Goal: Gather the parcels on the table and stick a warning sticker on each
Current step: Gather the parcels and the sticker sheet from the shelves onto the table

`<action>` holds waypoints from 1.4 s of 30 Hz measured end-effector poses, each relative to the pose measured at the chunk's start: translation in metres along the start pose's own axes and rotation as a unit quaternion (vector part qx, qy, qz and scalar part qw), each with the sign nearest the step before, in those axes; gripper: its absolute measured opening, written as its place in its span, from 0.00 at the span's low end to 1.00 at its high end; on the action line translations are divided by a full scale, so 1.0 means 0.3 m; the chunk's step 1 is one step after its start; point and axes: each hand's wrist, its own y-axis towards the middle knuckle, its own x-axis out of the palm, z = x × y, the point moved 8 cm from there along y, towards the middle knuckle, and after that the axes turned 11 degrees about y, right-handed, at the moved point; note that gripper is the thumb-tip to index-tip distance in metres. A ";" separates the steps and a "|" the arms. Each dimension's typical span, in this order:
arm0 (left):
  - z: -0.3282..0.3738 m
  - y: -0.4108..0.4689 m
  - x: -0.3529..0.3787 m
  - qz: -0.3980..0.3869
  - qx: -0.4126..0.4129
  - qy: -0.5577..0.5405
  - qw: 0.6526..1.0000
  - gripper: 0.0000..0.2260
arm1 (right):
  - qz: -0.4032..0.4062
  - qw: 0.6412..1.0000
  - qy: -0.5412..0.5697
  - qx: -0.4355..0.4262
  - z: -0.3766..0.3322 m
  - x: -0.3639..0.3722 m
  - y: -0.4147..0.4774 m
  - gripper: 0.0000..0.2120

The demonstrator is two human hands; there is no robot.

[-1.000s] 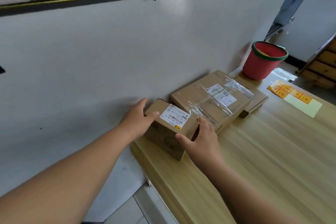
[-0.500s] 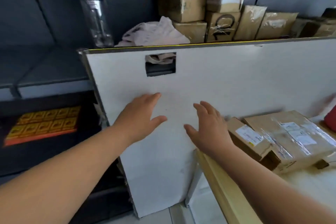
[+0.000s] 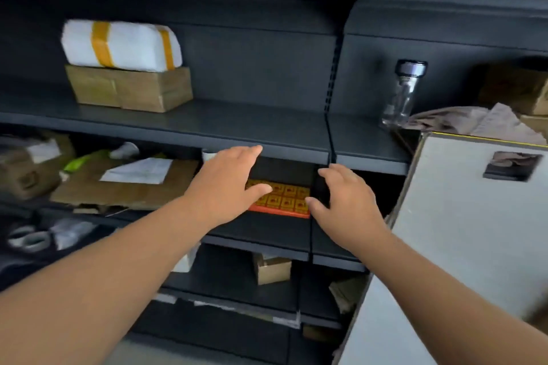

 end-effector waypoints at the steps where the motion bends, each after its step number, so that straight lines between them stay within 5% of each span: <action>1: -0.077 -0.026 -0.028 0.003 -0.018 0.007 1.000 0.34 | -0.008 1.000 0.007 -0.014 -0.072 0.032 0.019 0.30; 12: -0.729 -0.115 -0.186 0.036 -0.188 0.004 0.981 0.34 | -0.044 0.988 0.114 -0.091 -0.586 0.248 0.310 0.28; 26: -1.272 0.292 -0.271 0.123 -0.280 0.009 0.952 0.36 | -0.041 0.961 0.251 -0.105 -0.856 0.444 0.987 0.29; 35: -1.645 0.568 -0.281 0.155 -0.317 -0.096 0.931 0.45 | 0.005 0.938 0.343 -0.038 -0.963 0.509 1.304 0.32; 42: -1.878 0.780 -0.201 0.115 -0.267 -0.222 0.931 0.53 | 0.044 0.936 0.347 0.044 -1.031 0.584 1.408 0.44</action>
